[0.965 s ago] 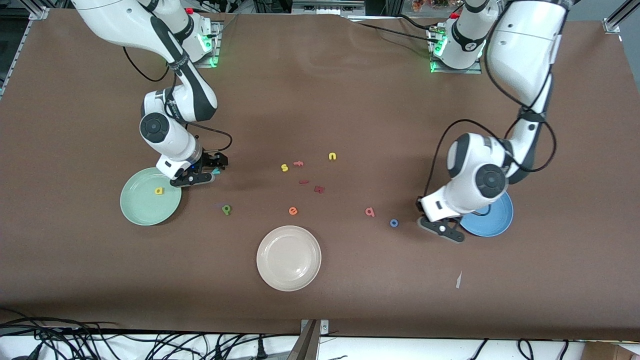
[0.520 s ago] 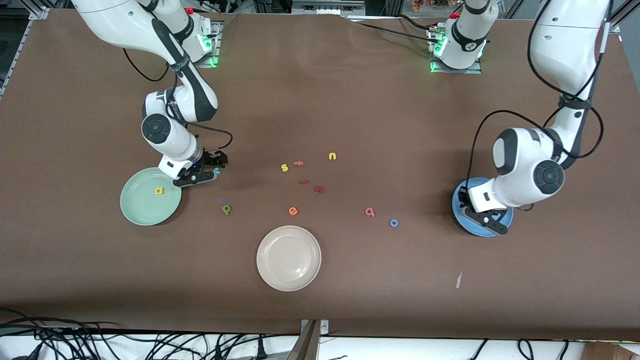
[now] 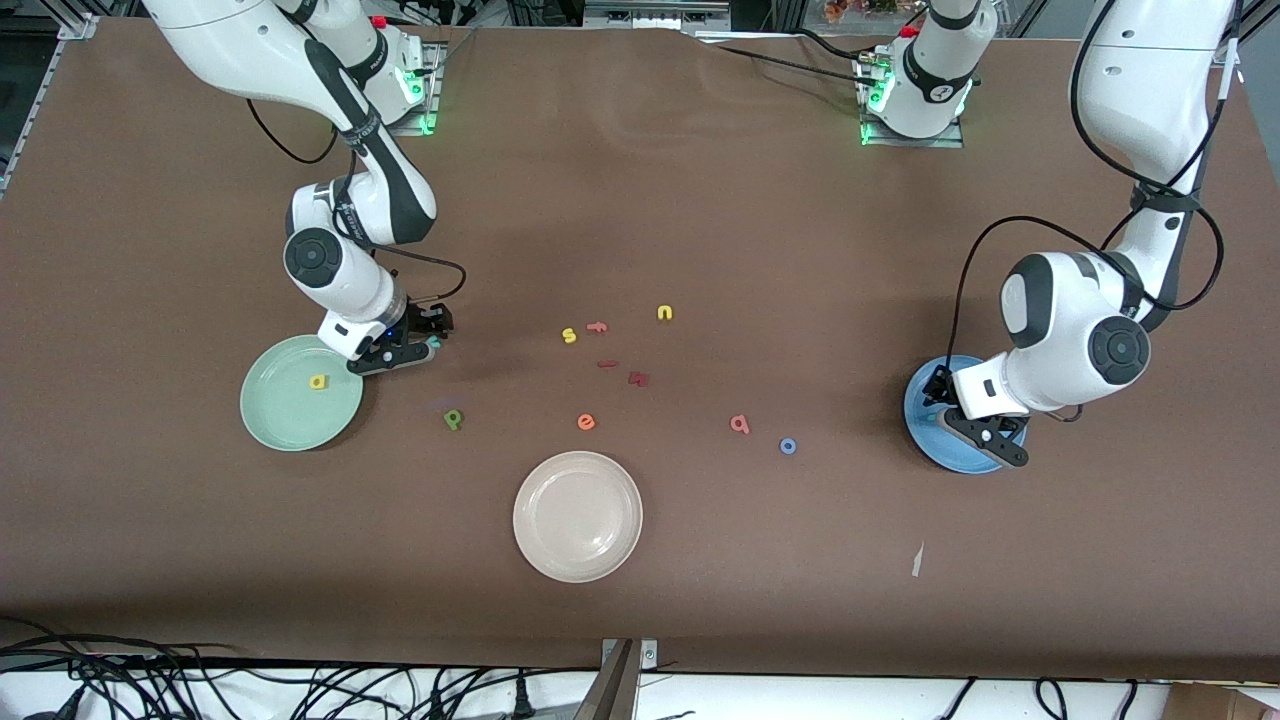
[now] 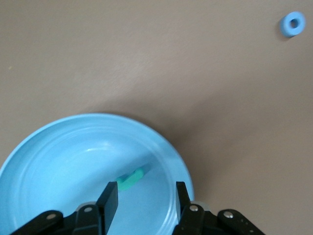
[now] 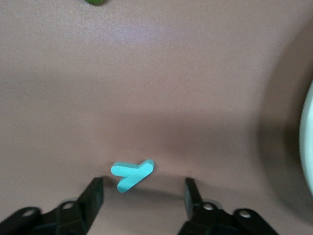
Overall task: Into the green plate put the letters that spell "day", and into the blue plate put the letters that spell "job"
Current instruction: 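Drop the cyan j on the blue plate while the right gripper nears cyan y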
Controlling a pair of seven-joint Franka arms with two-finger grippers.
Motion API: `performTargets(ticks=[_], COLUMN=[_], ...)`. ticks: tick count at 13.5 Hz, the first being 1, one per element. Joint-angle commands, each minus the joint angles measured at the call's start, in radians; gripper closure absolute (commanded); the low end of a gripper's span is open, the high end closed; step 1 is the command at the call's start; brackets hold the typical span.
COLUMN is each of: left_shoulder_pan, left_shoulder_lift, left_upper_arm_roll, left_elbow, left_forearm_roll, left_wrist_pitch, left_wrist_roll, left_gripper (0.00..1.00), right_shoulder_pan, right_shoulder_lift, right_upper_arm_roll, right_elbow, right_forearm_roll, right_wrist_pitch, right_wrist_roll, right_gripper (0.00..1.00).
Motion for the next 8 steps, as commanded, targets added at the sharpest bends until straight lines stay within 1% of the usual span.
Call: performTargets(ticks=[1,2,3,4,6,7,8], left_shoulder_pan=[-0.054,-0.097,-0.134,-0.172,-0.263,-0.304,-0.338], left_shoulder_lift=[0.0,0.024,0.06,0.099,0.156,0.181,0.204], left_upper_arm_roll=[0.003,0.003,0.004,0.006,0.024,0.047,0.073], left_elbow=[0.013,0.031,0.071,0.109,0.162,0.183,0.208], left_forearm_roll=[-0.113,-0.182,-0.221,-0.238,-0.238,-0.236,-0.236], left_wrist_pitch=[0.014,0.015,0.029,0.058,0.112,0.118,0.121], left_wrist_roll=[-0.015,-0.016,-0.024,-0.054,-0.183,-0.224,-0.232], left_gripper=[0.47,0.47,0.47,0.47,0.47,0.47,0.47], right_shoulder_pan=[-0.003,-0.003,-0.003,-0.003,-0.003,-0.003,-0.003], right_shoulder_lift=[0.006,0.006,0.009,0.011,0.017,0.02,0.02], right_upper_arm_roll=[0.006,0.006,0.006,0.006,0.008,0.006,0.006], right_elbow=[-0.003,-0.003,-0.003,-0.003,-0.005,-0.005,-0.005], right_forearm_roll=[0.005,0.005,0.005,0.008,0.008,0.008,0.01], right_wrist_pitch=[0.025,0.03,0.033,0.038,0.049,0.052,0.052], right_wrist_roll=[-0.001,-0.001,-0.001,0.0,0.0,0.0,0.002], right_gripper=[0.31,0.35,0.39,0.41,0.42,0.46,0.48])
